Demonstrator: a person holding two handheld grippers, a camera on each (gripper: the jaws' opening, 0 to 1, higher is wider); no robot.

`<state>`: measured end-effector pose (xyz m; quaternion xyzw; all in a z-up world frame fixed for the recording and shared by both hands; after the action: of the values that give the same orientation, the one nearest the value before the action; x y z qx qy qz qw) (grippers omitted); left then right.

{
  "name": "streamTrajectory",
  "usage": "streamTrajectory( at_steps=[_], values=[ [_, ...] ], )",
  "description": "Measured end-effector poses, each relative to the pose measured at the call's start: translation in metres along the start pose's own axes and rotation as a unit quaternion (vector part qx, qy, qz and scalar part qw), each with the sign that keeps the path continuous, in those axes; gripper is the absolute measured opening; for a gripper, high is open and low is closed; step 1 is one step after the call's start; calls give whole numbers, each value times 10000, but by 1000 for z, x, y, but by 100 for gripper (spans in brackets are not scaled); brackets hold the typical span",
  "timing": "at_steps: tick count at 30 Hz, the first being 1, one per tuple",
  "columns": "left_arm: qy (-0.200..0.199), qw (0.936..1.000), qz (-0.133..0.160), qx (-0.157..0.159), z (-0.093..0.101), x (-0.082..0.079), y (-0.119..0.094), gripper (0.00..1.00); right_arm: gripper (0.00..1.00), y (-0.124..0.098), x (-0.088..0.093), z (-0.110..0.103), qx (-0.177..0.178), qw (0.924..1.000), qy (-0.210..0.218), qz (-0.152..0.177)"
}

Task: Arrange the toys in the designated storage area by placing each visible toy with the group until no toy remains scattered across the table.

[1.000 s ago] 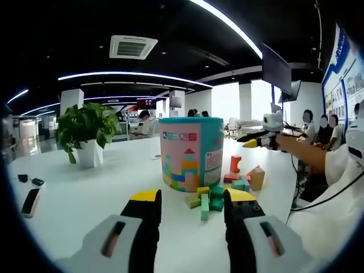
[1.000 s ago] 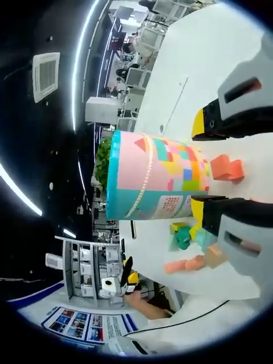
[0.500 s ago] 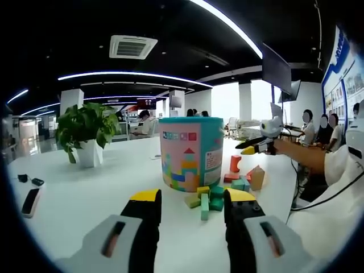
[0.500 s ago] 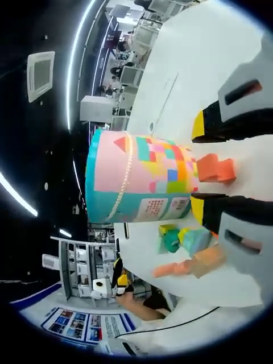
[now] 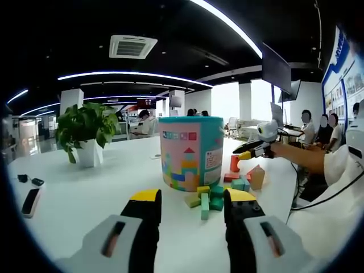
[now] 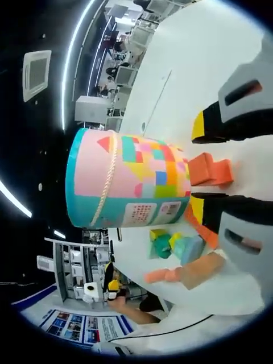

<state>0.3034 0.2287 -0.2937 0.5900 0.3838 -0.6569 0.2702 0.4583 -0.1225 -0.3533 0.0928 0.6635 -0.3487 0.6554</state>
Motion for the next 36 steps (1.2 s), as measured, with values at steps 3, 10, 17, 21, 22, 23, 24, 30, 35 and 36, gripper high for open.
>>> streamTrajectory(
  at_steps=[3,10,17,21,22,23,24,30,35,36],
  values=[
    [1,10000,-4,5,0,0,0,45,24,0,4,-1,-18,10000,41,-78],
    [-2,10000,2,-3,-1,0,0,45,21,-3,9,2,200,9996,212,-43],
    [9,10000,-18,15,1,1,1,45,30,-3,8,6,378,9990,215,123],
    [6,10000,-27,12,1,1,1,45,23,2,9,5,348,9990,263,37],
    [6,10000,-26,9,1,1,1,45,22,2,9,5,335,9991,268,10],
    [10,10000,-23,8,1,1,1,45,21,3,11,5,341,9986,415,-12],
    [16,10000,-20,8,1,1,0,45,21,4,11,8,423,9978,502,-21],
    [-2,10000,-18,-11,-1,1,0,45,21,-4,-4,11,625,9951,755,116],
    [-3,10000,3,-10,-1,0,-1,45,21,-11,-26,7,615,9946,780,287],
    [-2,10000,3,-8,-1,0,-1,45,21,-12,-29,7,615,9947,778,287]
  ],
)
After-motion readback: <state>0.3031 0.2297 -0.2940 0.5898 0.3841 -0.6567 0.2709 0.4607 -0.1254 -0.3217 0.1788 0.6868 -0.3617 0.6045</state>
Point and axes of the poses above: the point that each gripper's makers call its tool centre point, and the gripper's own axes: y roughly forward along the fingers, z roughly to its right, x roughly out of its underside, the point moved 3 cm from there along -y, roughly backward along the fingers, and after that the axes turned 1 degree about -z, right-handed, at the moved point
